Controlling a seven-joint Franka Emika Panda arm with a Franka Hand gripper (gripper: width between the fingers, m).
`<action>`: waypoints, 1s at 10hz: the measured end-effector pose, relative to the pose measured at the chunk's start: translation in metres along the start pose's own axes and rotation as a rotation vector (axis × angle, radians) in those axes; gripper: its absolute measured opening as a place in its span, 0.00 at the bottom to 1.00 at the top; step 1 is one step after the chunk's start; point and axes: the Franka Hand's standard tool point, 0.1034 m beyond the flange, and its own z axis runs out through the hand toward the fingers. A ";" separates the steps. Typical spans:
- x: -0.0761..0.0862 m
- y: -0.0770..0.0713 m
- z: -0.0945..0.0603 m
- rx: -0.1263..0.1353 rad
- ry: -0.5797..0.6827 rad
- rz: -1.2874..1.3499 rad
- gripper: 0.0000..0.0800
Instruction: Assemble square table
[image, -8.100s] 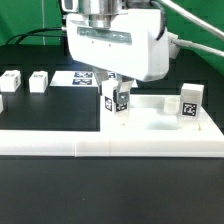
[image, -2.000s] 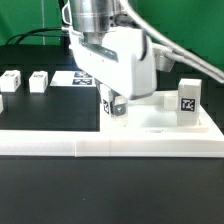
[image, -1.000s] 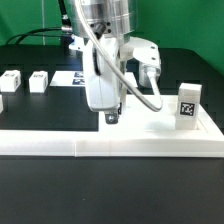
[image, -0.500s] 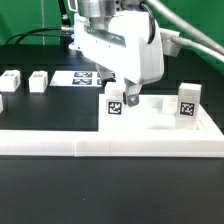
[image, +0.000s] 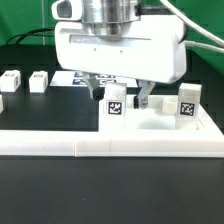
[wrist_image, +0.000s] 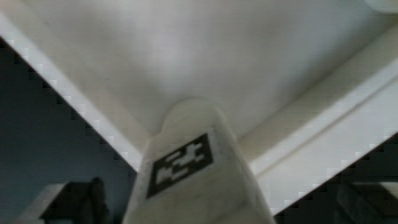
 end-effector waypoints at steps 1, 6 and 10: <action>0.000 -0.001 0.000 0.001 0.010 -0.083 0.81; 0.002 0.002 0.000 -0.005 0.013 -0.178 0.53; 0.003 0.004 0.001 -0.005 0.011 0.092 0.36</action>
Offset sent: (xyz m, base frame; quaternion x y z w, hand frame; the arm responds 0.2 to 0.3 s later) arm 0.0000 0.0000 0.0000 0.0000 0.0000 -0.1296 0.9916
